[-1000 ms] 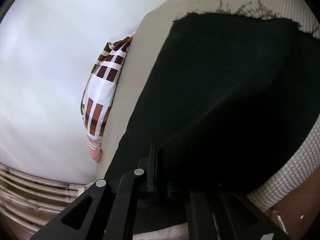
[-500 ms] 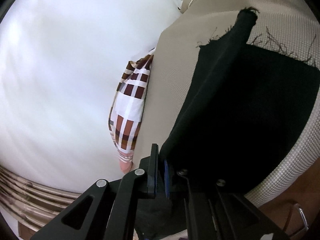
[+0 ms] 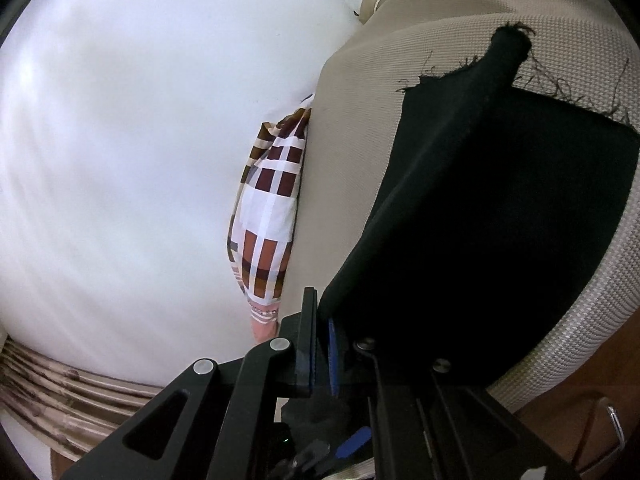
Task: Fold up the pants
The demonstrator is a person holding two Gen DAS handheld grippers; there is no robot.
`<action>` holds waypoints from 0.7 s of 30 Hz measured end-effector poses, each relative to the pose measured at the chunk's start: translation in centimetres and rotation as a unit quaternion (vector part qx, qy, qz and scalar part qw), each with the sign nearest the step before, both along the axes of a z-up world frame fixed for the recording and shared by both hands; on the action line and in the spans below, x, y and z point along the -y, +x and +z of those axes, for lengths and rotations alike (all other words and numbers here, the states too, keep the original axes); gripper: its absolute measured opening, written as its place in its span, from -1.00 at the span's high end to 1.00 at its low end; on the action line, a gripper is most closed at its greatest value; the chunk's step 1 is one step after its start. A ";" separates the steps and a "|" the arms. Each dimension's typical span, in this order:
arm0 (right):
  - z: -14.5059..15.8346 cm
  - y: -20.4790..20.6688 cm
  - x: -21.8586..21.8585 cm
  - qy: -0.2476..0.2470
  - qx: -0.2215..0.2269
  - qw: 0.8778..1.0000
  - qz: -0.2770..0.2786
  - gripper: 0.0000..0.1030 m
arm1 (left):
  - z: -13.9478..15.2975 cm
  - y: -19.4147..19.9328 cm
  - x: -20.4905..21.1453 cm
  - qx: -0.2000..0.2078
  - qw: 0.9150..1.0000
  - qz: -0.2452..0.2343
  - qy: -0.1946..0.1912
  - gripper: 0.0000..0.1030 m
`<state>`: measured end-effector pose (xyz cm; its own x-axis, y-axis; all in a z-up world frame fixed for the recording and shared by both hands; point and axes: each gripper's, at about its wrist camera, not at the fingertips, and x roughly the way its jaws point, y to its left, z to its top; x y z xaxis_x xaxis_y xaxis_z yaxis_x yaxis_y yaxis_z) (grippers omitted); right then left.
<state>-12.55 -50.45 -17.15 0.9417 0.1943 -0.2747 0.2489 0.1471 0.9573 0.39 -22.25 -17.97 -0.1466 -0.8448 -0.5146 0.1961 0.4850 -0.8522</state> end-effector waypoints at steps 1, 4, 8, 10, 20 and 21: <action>0.0 0.2 -0.1 0.002 0.000 1.000 0.000 0.88 | 0.0 0.2 -0.6 0.008 1.000 0.016 -0.002 -0.38; -0.2 0.1 -0.1 0.005 -0.002 1.000 0.000 0.88 | 1.7 0.3 -3.5 0.065 0.994 0.083 0.003 -0.38; -0.7 0.1 -0.3 0.014 -0.005 1.000 0.002 0.88 | 2.4 0.6 -5.1 0.084 0.989 0.123 0.018 -0.32; -0.8 0.0 -0.3 0.015 -0.006 1.000 0.002 0.88 | 2.4 0.6 -5.9 0.084 0.987 0.135 0.017 -0.25; -2.8 -1.1 -0.8 0.028 -0.036 0.999 -0.004 0.87 | 2.6 -0.8 -5.2 0.113 0.987 0.073 0.090 0.69; -3.0 -1.2 -0.8 0.029 -0.039 0.999 -0.004 0.87 | 2.2 -0.8 -5.3 0.106 0.988 0.071 0.092 0.69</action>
<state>-13.77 -49.64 -20.18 0.9192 0.2047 -0.3365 0.3247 0.0898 0.9415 -0.41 -16.96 -15.76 0.0944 -0.7386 -0.6675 0.2795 0.6632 -0.6943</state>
